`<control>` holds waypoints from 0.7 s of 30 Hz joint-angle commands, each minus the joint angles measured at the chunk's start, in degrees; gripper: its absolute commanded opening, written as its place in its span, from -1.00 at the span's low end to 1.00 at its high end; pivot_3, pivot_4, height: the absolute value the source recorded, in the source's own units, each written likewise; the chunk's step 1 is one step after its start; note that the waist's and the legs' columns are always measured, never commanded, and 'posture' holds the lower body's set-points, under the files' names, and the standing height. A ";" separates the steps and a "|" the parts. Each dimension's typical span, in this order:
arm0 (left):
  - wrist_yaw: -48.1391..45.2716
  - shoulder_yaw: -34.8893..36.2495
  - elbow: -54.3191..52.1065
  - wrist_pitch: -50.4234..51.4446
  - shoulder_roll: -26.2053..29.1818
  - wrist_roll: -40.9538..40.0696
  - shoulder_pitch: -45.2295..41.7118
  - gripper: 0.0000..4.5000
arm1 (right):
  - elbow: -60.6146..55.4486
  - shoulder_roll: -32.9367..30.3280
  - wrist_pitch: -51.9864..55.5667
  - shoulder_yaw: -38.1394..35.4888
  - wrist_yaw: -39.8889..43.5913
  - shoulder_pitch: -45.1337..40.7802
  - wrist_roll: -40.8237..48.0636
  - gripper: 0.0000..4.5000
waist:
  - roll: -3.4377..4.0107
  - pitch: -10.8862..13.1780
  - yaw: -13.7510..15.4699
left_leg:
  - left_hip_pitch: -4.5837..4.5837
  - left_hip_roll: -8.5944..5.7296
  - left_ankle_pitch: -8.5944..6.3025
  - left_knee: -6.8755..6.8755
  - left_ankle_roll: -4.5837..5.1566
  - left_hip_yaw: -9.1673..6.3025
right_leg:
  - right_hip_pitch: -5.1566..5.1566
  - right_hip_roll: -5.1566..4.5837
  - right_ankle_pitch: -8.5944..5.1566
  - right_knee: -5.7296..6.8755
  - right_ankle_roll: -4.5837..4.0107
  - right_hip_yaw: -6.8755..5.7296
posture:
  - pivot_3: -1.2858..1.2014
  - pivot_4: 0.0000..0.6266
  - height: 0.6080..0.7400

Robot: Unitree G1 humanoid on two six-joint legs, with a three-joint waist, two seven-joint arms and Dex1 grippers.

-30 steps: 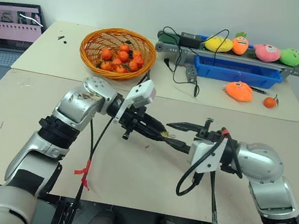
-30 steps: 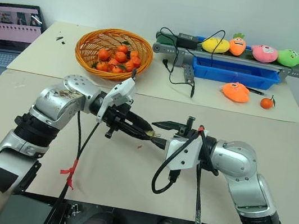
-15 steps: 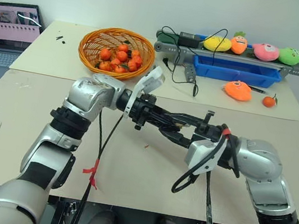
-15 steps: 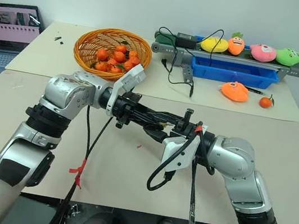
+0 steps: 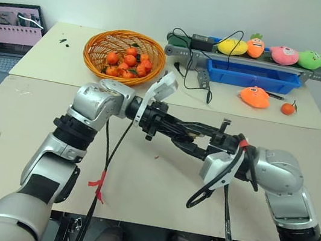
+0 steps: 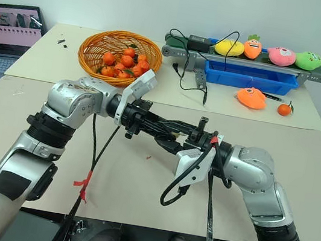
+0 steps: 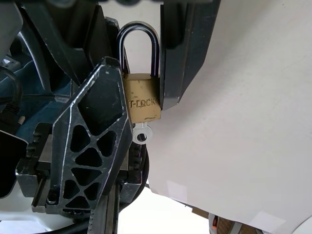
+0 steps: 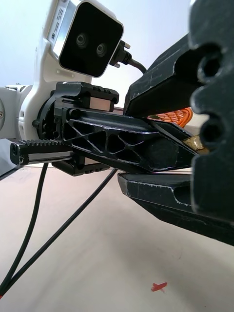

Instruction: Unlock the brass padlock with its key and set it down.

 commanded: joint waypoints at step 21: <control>-0.49 -1.07 -1.79 -0.90 1.83 -0.25 0.68 -0.64 | 3.35 -4.19 -4.51 -4.56 -2.83 -0.27 2.86 -0.34 | 0.00 0.00 -0.05 | 0.00 0.01 0.00 0.00 0.00 0.00 | 0.00 0.00 0.00 -0.01 0.00 0.01 | 0.03 -0.52 1.00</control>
